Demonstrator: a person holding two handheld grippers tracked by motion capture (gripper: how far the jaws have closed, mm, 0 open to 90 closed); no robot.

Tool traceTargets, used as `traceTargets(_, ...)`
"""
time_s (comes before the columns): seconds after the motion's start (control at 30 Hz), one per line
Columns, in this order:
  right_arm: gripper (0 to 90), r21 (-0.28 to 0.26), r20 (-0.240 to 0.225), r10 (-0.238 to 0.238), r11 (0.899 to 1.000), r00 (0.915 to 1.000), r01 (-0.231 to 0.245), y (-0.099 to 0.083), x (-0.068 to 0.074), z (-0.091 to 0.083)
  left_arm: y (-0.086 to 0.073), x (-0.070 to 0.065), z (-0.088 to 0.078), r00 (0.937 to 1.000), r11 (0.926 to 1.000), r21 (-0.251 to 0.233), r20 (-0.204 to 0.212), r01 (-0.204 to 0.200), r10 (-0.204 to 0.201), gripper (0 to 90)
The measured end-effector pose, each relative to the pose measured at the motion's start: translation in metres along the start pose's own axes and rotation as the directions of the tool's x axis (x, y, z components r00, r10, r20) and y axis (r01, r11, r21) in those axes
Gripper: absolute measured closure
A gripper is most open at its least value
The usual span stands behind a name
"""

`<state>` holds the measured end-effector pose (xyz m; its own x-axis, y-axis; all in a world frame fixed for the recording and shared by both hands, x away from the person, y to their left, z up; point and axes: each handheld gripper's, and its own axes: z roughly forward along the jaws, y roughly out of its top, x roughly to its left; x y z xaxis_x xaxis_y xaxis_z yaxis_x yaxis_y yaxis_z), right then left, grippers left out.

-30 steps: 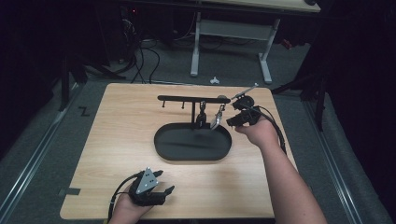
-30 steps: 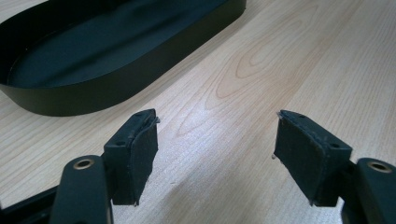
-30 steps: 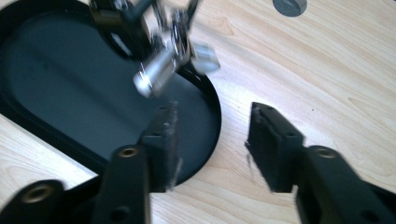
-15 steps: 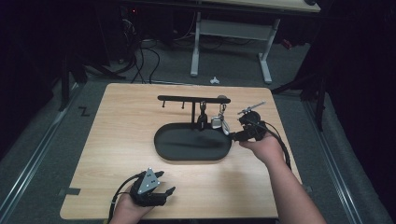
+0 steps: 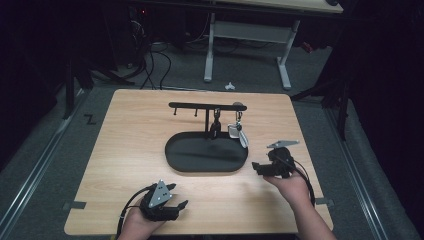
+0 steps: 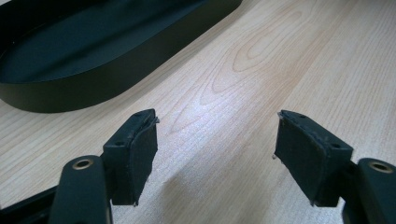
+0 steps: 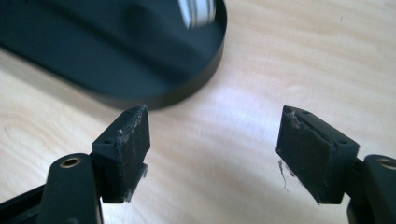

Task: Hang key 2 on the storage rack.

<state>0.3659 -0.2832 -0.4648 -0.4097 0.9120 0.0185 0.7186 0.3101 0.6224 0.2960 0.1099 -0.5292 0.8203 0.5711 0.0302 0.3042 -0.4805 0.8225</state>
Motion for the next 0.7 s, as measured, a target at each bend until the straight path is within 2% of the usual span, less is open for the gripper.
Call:
traceTargets(0.03,26.0,0.0,0.0,0.0,1.0,1.0,0.0,0.0,0.0,0.0,0.0,0.0,0.0,1.0,1.0,0.0,0.0,0.0,0.0,30.0)
traceTargets(0.07,24.2,-0.037,0.002,0.01,0.999,0.9999,-0.01,-0.017,0.003,-0.001,0.0,0.0,0.001,1.0,1.0,0.004,0.001,-0.003,0.003,29.9)
traceTargets(0.13,20.3,-0.079,-0.002,0.013,0.997,0.9999,-0.013,-0.036,0.005,-0.001,0.0,0.0,0.002,1.0,1.0,0.005,-0.005,-0.004,0.004,29.9)
traceTargets(0.17,20.3,-0.1,0.003,0.03,0.995,0.9995,-0.03,-0.046,0.007,-0.002,0.0,0.0,0.002,1.0,1.0,0.005,-0.005,-0.004,0.004,29.9)
traceTargets(0.2,19.6,-0.114,0.002,0.048,0.992,0.9988,-0.048,-0.056,0.009,-0.001,0.0,0.001,0.002,0.9999,1.0,0.004,-0.013,0.0,0.0,29.8)
traceTargets(0.23,19.6,-0.114,0.002,0.048,0.992,0.9988,-0.048,-0.056,0.009,-0.001,0.0,0.001,0.002,0.9999,1.0,0.004,-0.013,0.0,0.0,29.8)
traceTargets(0.27,17.2,-0.133,-0.009,0.067,0.989,0.9977,-0.068,-0.074,0.014,0.0,0.0,0.002,0.001,0.9998,1.0,0.004,-0.02,0.003,-0.003,29.8)
traceTargets(0.3,17.2,-0.133,-0.009,0.067,0.989,0.9977,-0.068,-0.074,0.014,0.0,0.0,0.002,0.001,0.9998,1.0,0.004,-0.02,0.003,-0.003,29.6)
traceTargets(0.33,17.5,-0.181,-0.004,0.076,0.981,0.9971,-0.075,-0.094,0.02,-0.002,0.001,0.003,0.001,0.9996,0.9999,0.0,-0.026,0.013,-0.013,29.6)
traceTargets(0.37,17.5,-0.181,-0.004,0.076,0.981,0.9971,-0.075,-0.094,0.02,-0.002,0.001,0.003,0.001,0.9996,0.9999,0.0,-0.026,0.013,-0.013,29.5)
traceTargets(0.4,15.8,-0.164,-0.011,0.048,0.985,0.9988,-0.049,-0.104,0.025,-0.002,0.001,0.004,0.0,0.9991,0.9996,-0.009,-0.031,0.027,-0.028,29.4)
traceTargets(0.43,15.8,-0.156,0.004,0.004,0.988,1.0,-0.003,-0.104,0.027,-0.004,0.001,0.004,0.0,0.9991,0.9996,-0.009,-0.031,0.027,-0.028,29.4)
traceTargets(0.47,15.8,-0.179,0.025,-0.013,0.984,0.9996,0.017,-0.104,0.028,-0.006,0.002,0.004,0.0,0.999,0.9996,-0.007,-0.033,0.028,-0.028,29.3)
traceTargets(0.53,15.7,-0.206,0.008,0.01,0.979,0.9999,-0.009,-0.101,0.027,-0.007,0.002,0.004,0.0,0.9985,0.9993,-0.004,-0.041,0.037,-0.037,29.1)
traceTargets(0.6,15.4,-0.204,-0.002,0.012,0.979,0.9999,-0.012,-0.099,0.028,-0.004,0.002,0.004,0.0,0.9977,0.9988,-0.01,-0.046,0.048,-0.049,29.1)
traceTargets(0.7,14.4,-0.172,0.0,-0.023,0.985,0.9997,0.023,-0.1,0.029,0.0,0.002,0.003,-0.001,0.9976,0.9989,-0.012,-0.052,0.045,-0.046,29.0)
